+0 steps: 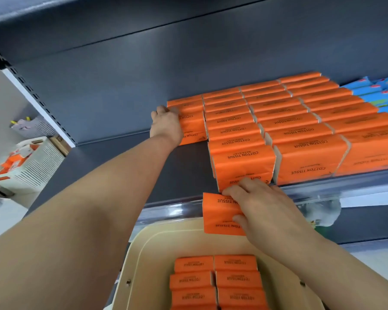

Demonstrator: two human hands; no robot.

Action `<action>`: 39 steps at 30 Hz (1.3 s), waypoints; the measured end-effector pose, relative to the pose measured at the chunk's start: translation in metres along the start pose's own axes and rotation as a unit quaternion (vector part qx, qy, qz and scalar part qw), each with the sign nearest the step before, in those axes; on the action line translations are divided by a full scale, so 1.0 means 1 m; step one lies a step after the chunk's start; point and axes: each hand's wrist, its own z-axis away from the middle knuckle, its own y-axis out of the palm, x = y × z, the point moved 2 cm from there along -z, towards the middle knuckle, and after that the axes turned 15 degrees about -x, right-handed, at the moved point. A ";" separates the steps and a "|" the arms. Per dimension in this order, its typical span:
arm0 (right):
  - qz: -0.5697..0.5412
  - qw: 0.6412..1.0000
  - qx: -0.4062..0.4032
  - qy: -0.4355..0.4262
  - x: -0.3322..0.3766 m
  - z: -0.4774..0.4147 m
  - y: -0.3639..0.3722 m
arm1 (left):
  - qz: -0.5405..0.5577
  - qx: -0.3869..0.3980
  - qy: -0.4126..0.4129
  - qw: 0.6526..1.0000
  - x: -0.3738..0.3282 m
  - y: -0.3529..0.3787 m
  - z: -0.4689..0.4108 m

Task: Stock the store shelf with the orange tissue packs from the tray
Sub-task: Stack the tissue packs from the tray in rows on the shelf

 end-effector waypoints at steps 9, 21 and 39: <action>-0.019 1.000 -0.002 -0.005 -0.002 0.002 -0.001 | -0.005 -0.021 -0.030 0.999 -0.011 0.008 -0.010; -0.012 1.000 0.001 -0.009 0.003 -0.002 -0.003 | 0.085 -0.025 0.021 0.996 0.016 -0.026 0.038; -0.003 0.998 -0.053 -0.030 0.070 -0.016 -0.014 | 0.031 0.037 0.145 0.988 0.117 -0.076 0.219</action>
